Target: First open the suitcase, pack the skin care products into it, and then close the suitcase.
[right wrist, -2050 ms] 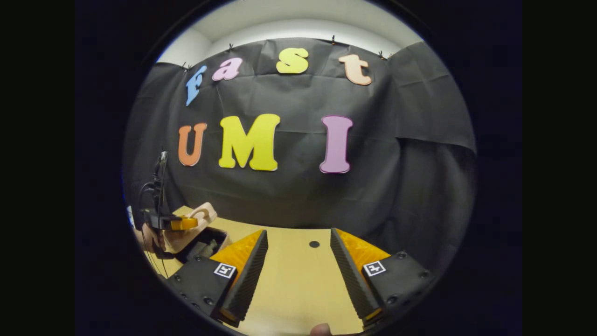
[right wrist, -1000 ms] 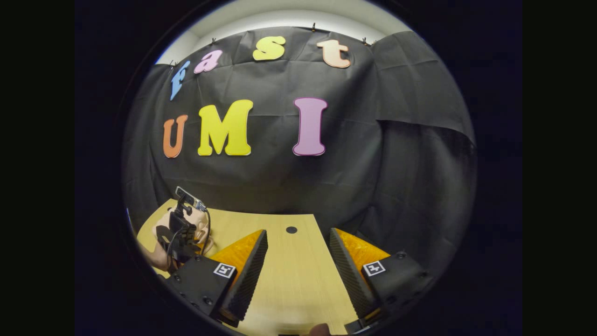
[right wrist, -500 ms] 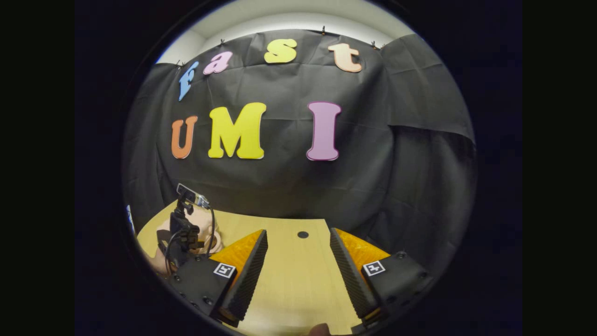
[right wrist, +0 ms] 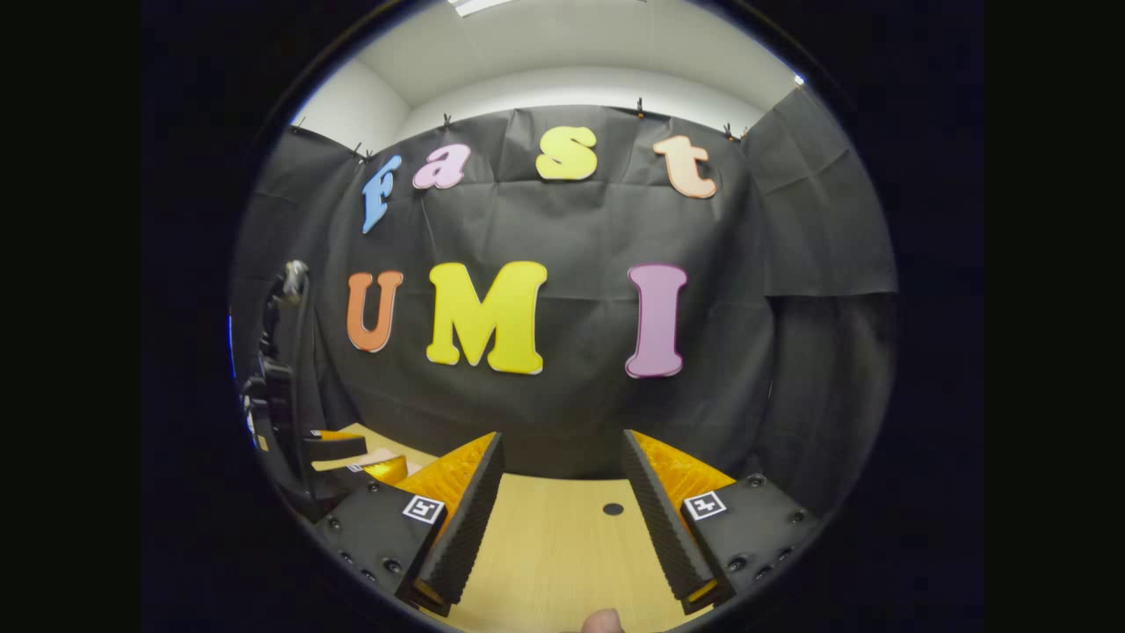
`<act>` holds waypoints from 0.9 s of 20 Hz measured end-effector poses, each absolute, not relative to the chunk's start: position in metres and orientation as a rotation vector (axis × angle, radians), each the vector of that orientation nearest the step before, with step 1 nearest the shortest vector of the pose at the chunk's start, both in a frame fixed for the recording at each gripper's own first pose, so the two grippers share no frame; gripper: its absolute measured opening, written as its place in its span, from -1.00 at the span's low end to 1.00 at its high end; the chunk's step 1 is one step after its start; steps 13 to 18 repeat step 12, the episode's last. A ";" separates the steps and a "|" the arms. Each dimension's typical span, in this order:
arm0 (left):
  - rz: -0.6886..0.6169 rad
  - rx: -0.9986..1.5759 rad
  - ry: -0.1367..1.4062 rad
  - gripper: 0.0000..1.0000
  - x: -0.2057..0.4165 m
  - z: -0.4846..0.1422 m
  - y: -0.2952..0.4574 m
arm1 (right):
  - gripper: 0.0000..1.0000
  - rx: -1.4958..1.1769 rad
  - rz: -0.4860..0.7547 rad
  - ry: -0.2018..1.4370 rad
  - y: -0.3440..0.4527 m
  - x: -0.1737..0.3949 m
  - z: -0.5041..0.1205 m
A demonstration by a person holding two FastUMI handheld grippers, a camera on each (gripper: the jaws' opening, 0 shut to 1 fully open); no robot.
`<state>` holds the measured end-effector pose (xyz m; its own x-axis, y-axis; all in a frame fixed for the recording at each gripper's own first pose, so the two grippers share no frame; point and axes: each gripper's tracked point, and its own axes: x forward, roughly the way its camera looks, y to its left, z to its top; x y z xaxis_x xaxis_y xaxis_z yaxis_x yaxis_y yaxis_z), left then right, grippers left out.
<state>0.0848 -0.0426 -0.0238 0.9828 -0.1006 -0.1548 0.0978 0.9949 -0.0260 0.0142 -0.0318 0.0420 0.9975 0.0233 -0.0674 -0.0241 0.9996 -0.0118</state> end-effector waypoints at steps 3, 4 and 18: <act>-0.072 -0.022 0.063 0.90 0.079 0.020 -0.026 | 0.60 -0.002 0.026 -0.037 -0.012 0.022 0.073; -0.065 -0.028 0.052 0.90 0.080 0.032 -0.021 | 0.58 -0.002 0.028 -0.058 -0.005 0.024 0.076; -0.004 -0.040 0.018 0.90 0.065 0.055 0.011 | 0.58 0.010 0.038 -0.061 0.033 0.026 0.081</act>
